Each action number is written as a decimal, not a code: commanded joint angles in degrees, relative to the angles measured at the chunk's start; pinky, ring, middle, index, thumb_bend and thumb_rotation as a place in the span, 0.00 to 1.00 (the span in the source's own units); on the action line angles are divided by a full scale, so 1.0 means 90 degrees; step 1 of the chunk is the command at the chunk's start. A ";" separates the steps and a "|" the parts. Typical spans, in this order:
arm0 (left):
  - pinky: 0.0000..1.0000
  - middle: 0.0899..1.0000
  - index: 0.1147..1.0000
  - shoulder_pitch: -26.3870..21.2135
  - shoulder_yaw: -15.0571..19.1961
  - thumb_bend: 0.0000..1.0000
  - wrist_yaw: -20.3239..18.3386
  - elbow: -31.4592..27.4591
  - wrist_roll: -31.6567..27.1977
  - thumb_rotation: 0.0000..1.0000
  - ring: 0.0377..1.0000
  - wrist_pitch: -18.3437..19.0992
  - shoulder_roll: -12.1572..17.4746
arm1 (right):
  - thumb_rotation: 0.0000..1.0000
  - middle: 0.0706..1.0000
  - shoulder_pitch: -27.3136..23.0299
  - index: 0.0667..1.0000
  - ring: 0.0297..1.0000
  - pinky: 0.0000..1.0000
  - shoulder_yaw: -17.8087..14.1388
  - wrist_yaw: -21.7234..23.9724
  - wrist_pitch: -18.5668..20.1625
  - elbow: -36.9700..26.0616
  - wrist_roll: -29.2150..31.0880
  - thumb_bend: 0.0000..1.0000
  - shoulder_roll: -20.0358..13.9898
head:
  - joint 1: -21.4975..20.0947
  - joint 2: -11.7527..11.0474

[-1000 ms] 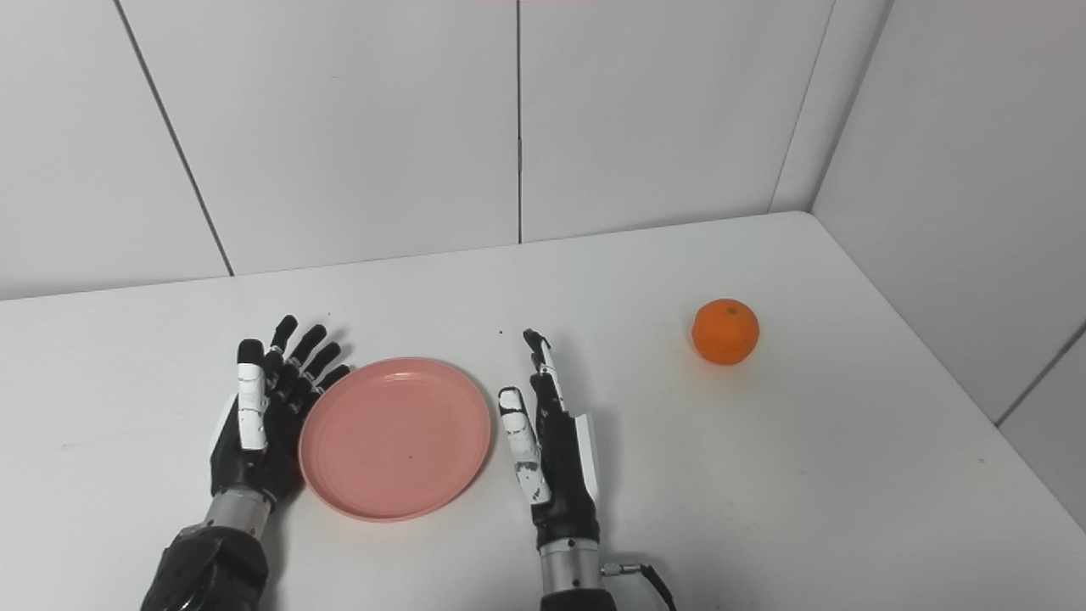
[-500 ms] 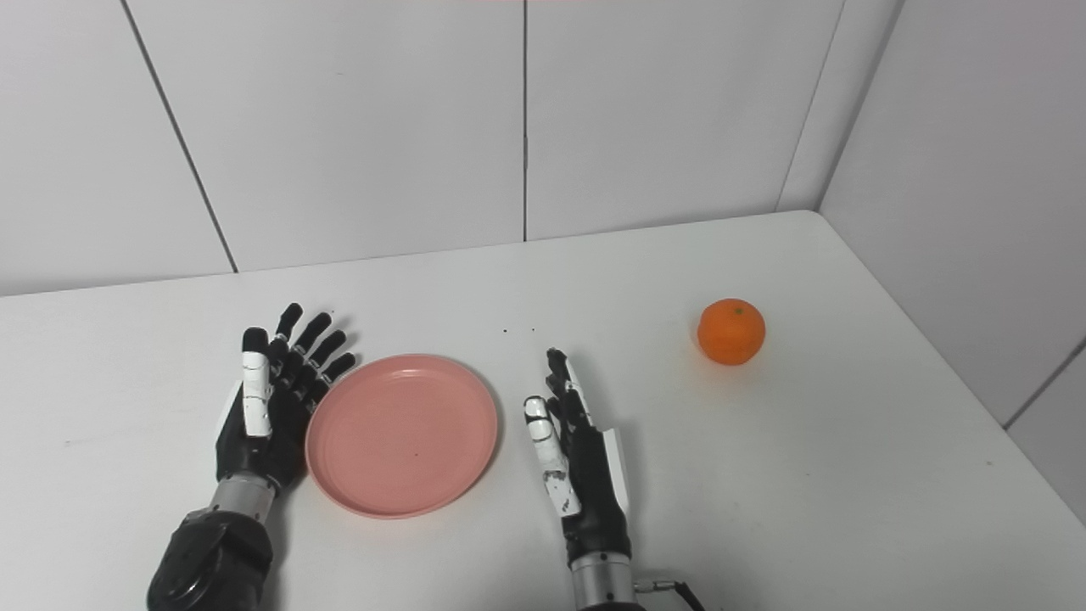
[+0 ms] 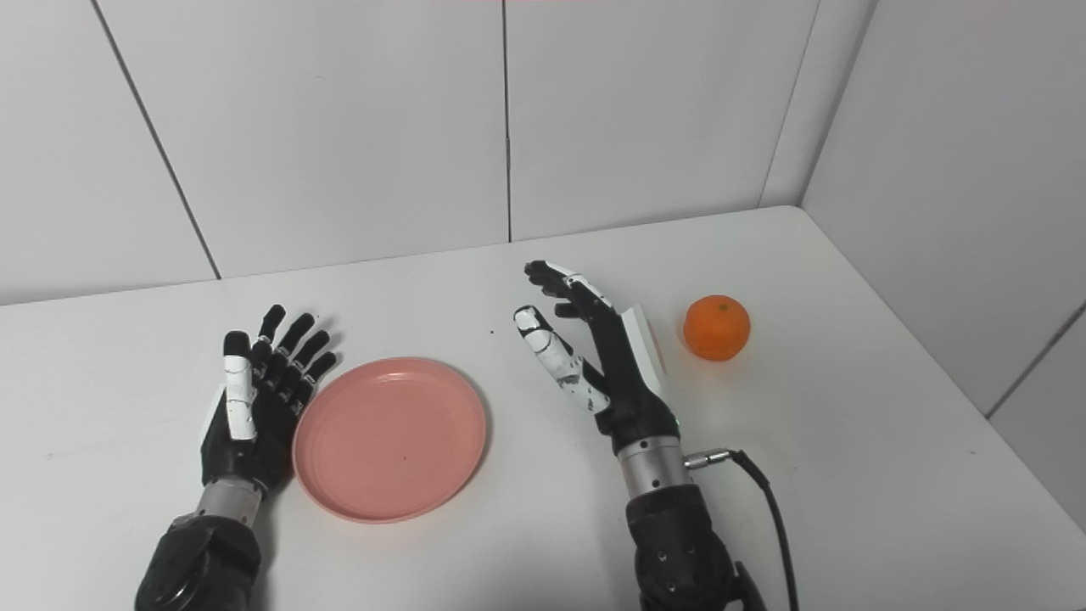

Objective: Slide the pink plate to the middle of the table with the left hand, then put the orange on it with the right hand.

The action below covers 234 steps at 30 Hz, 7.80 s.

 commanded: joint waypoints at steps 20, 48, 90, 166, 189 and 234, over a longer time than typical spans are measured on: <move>0.90 0.92 1.00 0.0069 0.0024 0.99 0.0013 0.0234 0.0078 0.87 0.91 0.0127 0.0010 | 1.00 0.81 -0.1401 0.74 0.83 0.77 -0.0279 0.0567 0.0044 0.0238 -0.1905 0.86 -0.1792 | -0.0029 0.0020; 0.91 0.92 1.00 0.0089 0.0027 0.99 -0.0010 0.0170 0.0030 0.88 0.91 0.0210 0.0005 | 1.00 0.82 -0.1347 0.77 0.82 0.81 -0.0652 0.0007 -0.0127 0.2311 -0.3184 0.85 -0.2818 | -0.0060 0.0027; 0.90 0.92 1.00 0.0208 -0.0031 0.99 0.0059 0.0014 0.0122 0.88 0.91 0.0297 -0.0013 | 1.00 0.79 -0.1623 0.75 0.78 0.75 0.0137 -0.0966 -0.0653 0.4140 -0.2582 0.80 -0.3118 | 0.0096 0.0116; 0.86 0.91 1.00 0.0359 -0.0296 0.98 0.0434 -0.0659 0.0387 0.89 0.89 0.0766 -0.0280 | 0.40 0.16 -0.2122 0.20 0.13 0.12 0.0400 -0.1002 -0.0768 0.2662 -0.2512 0.42 -0.3075 | 0.0975 0.0510; 0.81 0.90 1.00 0.0425 -0.0513 1.00 0.0761 -0.0656 0.0754 0.86 0.87 0.0604 -0.0712 | 0.26 0.20 -0.2331 0.26 0.15 0.13 0.0285 -0.0297 -0.1262 0.1457 -0.2009 0.41 -0.2626 | 0.2379 0.0670; 0.89 0.88 1.00 0.0440 -0.0511 0.99 0.0705 -0.0673 0.0785 0.87 0.85 0.0710 -0.0622 | 0.16 0.28 -0.2364 0.43 0.18 0.14 0.1975 0.1088 -0.1881 0.1424 -0.2685 0.49 -0.1242 | 0.2181 0.0725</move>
